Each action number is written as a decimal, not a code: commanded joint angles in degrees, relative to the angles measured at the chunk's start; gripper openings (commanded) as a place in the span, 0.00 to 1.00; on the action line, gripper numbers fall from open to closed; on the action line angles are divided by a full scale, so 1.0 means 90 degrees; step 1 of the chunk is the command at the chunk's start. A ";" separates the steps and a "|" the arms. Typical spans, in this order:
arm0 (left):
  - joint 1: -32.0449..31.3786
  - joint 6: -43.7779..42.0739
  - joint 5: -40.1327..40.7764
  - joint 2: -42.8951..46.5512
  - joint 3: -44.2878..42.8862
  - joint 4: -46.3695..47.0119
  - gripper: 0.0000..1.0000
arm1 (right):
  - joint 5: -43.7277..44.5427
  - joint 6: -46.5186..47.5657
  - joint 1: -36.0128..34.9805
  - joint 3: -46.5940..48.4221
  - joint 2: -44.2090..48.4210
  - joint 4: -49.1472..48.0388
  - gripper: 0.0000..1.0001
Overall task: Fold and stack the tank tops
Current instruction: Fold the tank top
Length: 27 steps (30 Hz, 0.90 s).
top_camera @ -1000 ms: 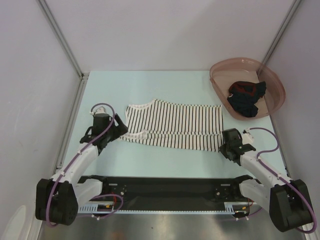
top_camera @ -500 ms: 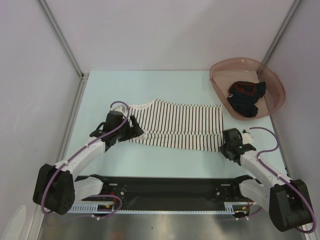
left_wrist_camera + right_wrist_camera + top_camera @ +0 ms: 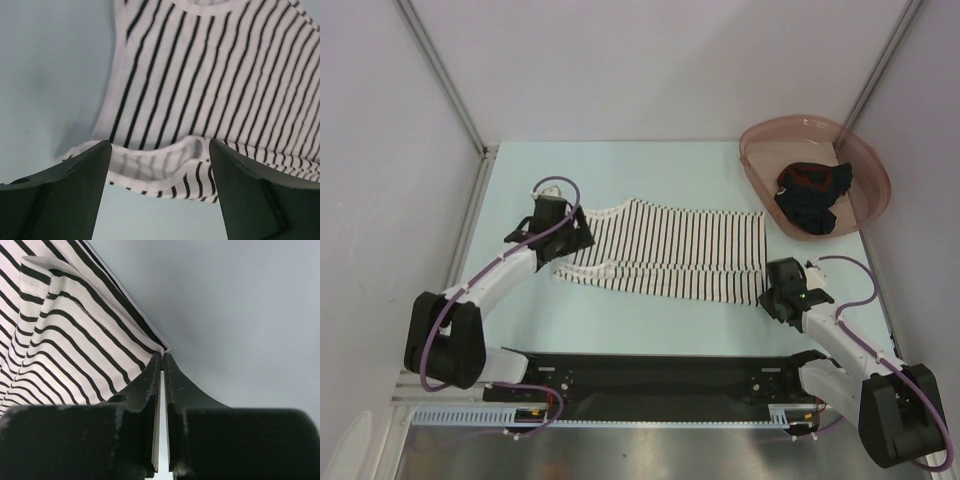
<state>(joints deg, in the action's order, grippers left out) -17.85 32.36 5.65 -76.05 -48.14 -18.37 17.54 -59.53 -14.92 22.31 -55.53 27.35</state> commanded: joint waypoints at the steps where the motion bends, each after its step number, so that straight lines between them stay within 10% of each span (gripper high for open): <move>1: 0.0419 -0.0264 0.0261 -0.0426 -0.0460 0.0127 0.84 | 0.0043 0.0022 0.0007 -0.0047 0.0105 0.0301 0.06; 8: 0.0694 -0.0617 0.0603 -0.1889 -0.1632 -0.0057 0.49 | -0.0015 0.0042 0.0007 -0.0027 0.0125 0.0281 0.06; 21: 0.0860 -0.0441 0.0417 -0.3571 -0.2337 -0.0127 0.44 | -0.0123 0.0071 0.0017 -0.0027 0.0135 0.0232 0.05; 27: 0.0899 -0.0324 0.0310 -0.3961 -0.2532 -0.0156 0.18 | -0.0152 0.0052 0.0017 -0.0066 0.0115 0.0232 0.05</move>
<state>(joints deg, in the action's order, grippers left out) -10.26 28.58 9.17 -109.01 -69.14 -20.12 16.60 -59.46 -14.87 22.28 -54.83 28.42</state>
